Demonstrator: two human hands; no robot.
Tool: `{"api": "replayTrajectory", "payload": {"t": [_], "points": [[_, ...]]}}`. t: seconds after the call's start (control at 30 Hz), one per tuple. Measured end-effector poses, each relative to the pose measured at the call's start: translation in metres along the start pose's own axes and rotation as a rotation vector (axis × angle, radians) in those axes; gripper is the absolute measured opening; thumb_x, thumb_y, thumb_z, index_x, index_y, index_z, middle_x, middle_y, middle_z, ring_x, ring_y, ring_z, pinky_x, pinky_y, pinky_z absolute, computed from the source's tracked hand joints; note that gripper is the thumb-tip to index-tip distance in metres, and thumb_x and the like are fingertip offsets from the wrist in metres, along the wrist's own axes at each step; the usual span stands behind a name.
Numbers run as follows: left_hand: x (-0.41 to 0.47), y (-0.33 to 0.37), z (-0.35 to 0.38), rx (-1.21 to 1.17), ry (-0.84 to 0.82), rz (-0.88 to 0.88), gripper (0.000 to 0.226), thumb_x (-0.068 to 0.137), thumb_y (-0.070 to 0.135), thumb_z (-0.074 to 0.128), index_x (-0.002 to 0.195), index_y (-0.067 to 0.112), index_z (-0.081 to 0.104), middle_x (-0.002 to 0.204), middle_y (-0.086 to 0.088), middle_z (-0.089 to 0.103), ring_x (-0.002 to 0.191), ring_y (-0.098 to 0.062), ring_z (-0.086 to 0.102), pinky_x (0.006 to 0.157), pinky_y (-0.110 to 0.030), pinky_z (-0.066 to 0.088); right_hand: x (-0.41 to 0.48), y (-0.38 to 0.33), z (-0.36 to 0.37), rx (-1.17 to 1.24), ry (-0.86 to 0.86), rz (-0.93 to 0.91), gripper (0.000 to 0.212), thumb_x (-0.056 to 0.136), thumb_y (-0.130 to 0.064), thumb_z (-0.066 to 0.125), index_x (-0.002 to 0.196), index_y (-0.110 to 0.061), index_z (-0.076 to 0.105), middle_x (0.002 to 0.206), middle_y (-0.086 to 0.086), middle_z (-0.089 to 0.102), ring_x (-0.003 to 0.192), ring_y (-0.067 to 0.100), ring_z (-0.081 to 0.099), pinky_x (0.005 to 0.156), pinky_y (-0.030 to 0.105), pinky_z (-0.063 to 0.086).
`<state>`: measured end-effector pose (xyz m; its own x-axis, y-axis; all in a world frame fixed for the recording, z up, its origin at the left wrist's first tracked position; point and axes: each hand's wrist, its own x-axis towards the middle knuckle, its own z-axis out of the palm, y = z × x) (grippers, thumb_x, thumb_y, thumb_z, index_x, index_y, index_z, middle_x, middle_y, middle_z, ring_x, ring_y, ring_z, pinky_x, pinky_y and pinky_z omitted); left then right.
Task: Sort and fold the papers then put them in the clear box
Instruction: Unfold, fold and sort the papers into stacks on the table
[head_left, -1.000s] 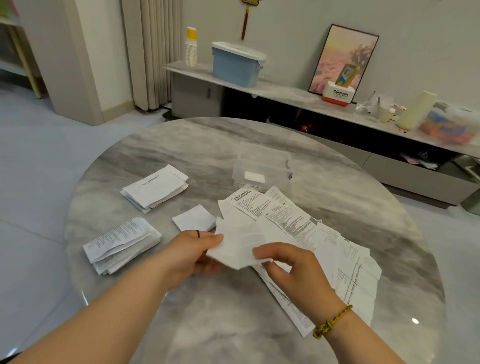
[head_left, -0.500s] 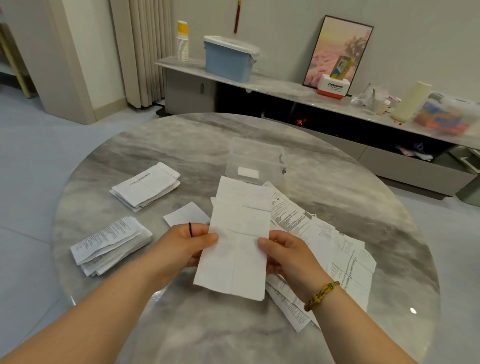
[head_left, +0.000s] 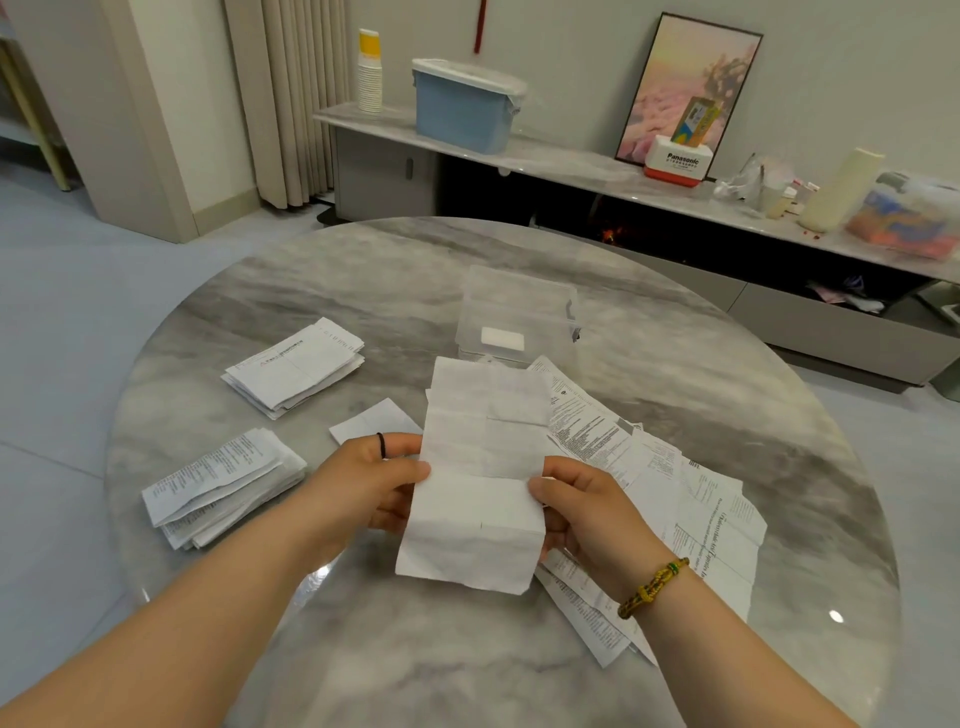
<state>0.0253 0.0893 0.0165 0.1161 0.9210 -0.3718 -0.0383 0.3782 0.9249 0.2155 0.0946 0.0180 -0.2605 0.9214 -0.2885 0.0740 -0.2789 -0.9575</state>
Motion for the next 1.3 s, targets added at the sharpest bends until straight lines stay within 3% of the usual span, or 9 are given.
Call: {"api": "replayTrajectory", "payload": {"t": [0.2, 0.37, 0.5, 0.6, 0.77, 0.9, 1.0, 1.13, 1.3], "points": [[0.001, 0.001, -0.002, -0.152, -0.030, -0.037, 0.027, 0.091, 0.000, 0.040, 0.079, 0.009, 0.063, 0.065, -0.007, 0.056, 0.042, -0.010, 0.053, 0.044, -0.018, 0.045, 0.001, 0.001, -0.002, 0.070, -0.004, 0.029, 0.033, 0.090, 0.005, 0.041, 0.074, -0.010, 0.065, 0.050, -0.001, 0.063, 0.040, 0.010, 0.054, 0.038, 0.019, 0.045], [-0.001, 0.001, -0.003, -0.168, -0.022, -0.032, 0.035, 0.089, -0.003, 0.037, 0.072, 0.007, 0.066, 0.058, -0.005, 0.065, 0.048, -0.013, 0.059, 0.045, -0.019, 0.048, 0.001, 0.001, -0.001, 0.054, 0.011, 0.018, 0.031, 0.090, 0.004, 0.043, 0.078, -0.013, 0.066, 0.054, -0.003, 0.066, 0.046, 0.008, 0.059, 0.042, 0.019, 0.047], [-0.002, 0.002, 0.001, -0.086, -0.034, -0.028, 0.005, 0.072, 0.010, 0.065, 0.069, 0.009, 0.068, 0.065, -0.004, 0.072, 0.055, -0.011, 0.067, 0.050, -0.019, 0.052, 0.000, 0.000, 0.000, 0.030, 0.029, -0.004, 0.027, 0.089, 0.004, 0.047, 0.079, -0.013, 0.066, 0.059, -0.005, 0.070, 0.051, 0.004, 0.063, 0.044, 0.015, 0.047], [0.000, -0.004, 0.005, 0.023, 0.041, 0.040, 0.015, 0.083, 0.003, 0.062, 0.071, 0.011, 0.064, 0.055, 0.005, 0.068, 0.049, -0.002, 0.063, 0.046, -0.013, 0.049, 0.001, 0.001, 0.002, 0.009, 0.046, -0.012, 0.024, 0.089, 0.002, 0.048, 0.083, -0.015, 0.065, 0.058, -0.006, 0.069, 0.050, 0.002, 0.062, 0.043, 0.013, 0.044], [0.000, -0.007, 0.007, 0.074, 0.101, 0.117, 0.022, 0.080, -0.006, 0.062, 0.076, 0.015, 0.058, 0.056, 0.006, 0.065, 0.044, 0.002, 0.059, 0.042, -0.011, 0.045, 0.000, 0.002, 0.002, 0.014, 0.030, -0.014, 0.025, 0.091, 0.003, 0.044, 0.093, -0.017, 0.059, 0.048, -0.007, 0.062, 0.040, 0.000, 0.052, 0.042, 0.012, 0.042], [0.002, -0.008, 0.008, 0.057, 0.115, 0.129, 0.030, 0.080, -0.006, 0.062, 0.086, 0.023, 0.057, 0.056, 0.010, 0.068, 0.048, 0.001, 0.062, 0.046, -0.013, 0.049, 0.002, 0.002, 0.003, 0.038, 0.044, 0.004, 0.022, 0.095, -0.011, 0.041, 0.091, -0.019, 0.060, 0.070, 0.001, 0.070, 0.057, 0.011, 0.063, 0.056, 0.023, 0.052], [0.002, -0.008, 0.008, 0.025, 0.163, 0.138, 0.027, 0.081, -0.006, 0.061, 0.083, 0.020, 0.059, 0.066, 0.005, 0.068, 0.046, 0.002, 0.061, 0.044, -0.013, 0.048, 0.003, 0.003, 0.004, 0.043, -0.013, 0.031, 0.026, 0.097, -0.024, 0.036, 0.091, -0.018, 0.061, 0.082, 0.005, 0.070, 0.069, 0.019, 0.064, 0.066, 0.030, 0.051], [0.003, -0.008, 0.008, -0.032, 0.196, 0.140, 0.023, 0.081, -0.007, 0.060, 0.077, 0.015, 0.059, 0.056, 0.010, 0.068, 0.045, 0.000, 0.062, 0.042, -0.013, 0.049, 0.001, 0.009, 0.009, -0.083, -0.075, 0.054, 0.015, 0.091, -0.008, 0.050, 0.085, -0.013, 0.063, 0.082, 0.001, 0.069, 0.062, 0.005, 0.066, 0.059, 0.018, 0.054], [0.003, -0.006, 0.008, -0.071, 0.204, 0.134, 0.019, 0.083, -0.007, 0.058, 0.073, 0.009, 0.058, 0.045, 0.008, 0.064, 0.041, 0.000, 0.060, 0.040, -0.013, 0.048, 0.001, 0.007, 0.009, -0.101, -0.031, 0.053, 0.021, 0.091, -0.005, 0.050, 0.074, -0.010, 0.062, 0.072, 0.003, 0.068, 0.048, 0.006, 0.062, 0.045, 0.017, 0.049]]}}
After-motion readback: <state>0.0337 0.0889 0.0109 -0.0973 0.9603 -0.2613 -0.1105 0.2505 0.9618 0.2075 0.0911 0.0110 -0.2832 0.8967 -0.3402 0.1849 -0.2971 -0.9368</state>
